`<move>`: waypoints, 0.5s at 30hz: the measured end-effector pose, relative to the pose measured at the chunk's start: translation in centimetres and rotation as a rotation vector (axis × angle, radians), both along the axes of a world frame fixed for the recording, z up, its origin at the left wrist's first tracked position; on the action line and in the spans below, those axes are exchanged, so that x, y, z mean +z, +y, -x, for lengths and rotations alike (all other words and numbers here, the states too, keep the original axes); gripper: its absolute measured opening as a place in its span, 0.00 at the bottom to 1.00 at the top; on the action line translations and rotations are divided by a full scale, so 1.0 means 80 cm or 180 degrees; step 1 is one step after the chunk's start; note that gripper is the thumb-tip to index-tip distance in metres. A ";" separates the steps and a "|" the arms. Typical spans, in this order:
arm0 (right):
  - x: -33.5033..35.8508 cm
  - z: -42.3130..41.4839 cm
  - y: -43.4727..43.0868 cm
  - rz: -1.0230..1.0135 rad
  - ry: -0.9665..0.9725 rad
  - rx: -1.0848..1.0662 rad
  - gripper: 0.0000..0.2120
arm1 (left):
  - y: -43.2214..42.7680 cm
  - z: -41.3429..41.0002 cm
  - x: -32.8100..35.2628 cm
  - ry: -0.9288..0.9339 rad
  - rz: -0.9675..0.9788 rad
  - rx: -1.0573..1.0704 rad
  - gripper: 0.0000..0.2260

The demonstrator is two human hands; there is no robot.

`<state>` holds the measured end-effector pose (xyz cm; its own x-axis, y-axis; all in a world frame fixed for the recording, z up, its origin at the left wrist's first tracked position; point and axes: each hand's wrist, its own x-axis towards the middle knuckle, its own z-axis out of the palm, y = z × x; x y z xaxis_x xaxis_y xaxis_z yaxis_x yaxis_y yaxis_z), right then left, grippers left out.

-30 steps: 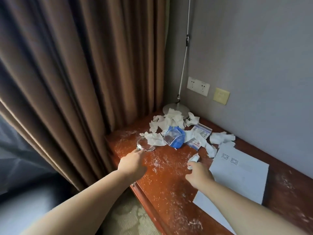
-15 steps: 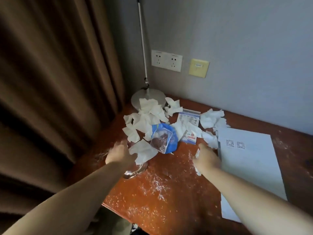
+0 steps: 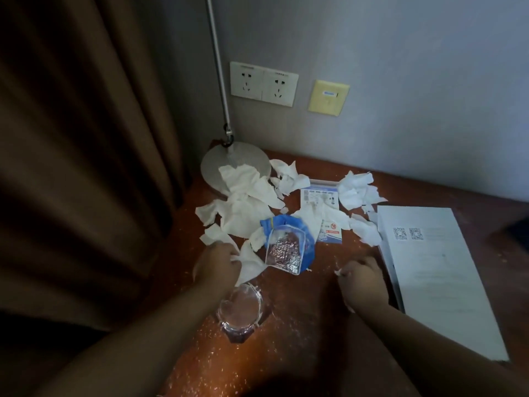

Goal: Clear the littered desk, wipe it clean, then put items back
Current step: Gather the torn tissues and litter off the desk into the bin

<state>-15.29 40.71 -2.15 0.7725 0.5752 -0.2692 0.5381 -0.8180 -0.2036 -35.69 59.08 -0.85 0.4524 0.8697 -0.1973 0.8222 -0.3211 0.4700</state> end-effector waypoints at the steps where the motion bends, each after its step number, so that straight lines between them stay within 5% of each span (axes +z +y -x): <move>1: 0.002 0.001 0.009 -0.0222 -0.0045 0.0010 0.07 | 0.009 0.003 0.000 0.0045 -0.0116 -0.0004 0.10; 4: 0.018 0.004 0.050 -0.0827 -0.0044 0.0192 0.04 | 0.028 0.014 -0.005 0.0275 -0.0014 -0.0401 0.04; 7: 0.032 0.010 0.100 -0.0824 0.0206 0.0428 0.07 | 0.044 0.016 -0.012 0.0642 -0.0196 -0.1116 0.13; 9: 0.035 0.013 0.127 -0.0268 0.0561 0.0523 0.37 | 0.059 0.007 -0.008 0.0926 -0.0240 -0.1313 0.13; 11: 0.034 0.019 0.148 0.0347 0.0636 0.0633 0.59 | 0.075 -0.004 -0.006 0.1116 -0.0186 -0.1335 0.24; 15: 0.005 0.039 0.156 0.0550 0.0714 0.0744 0.60 | 0.095 -0.023 -0.010 0.1261 0.0265 -0.1424 0.57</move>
<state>-18.45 53.19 -1.72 0.5364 0.6603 -0.5256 0.6721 -0.7109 -0.2071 -33.82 66.66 -1.66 0.6489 0.5863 -0.4850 0.7335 -0.6514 0.1939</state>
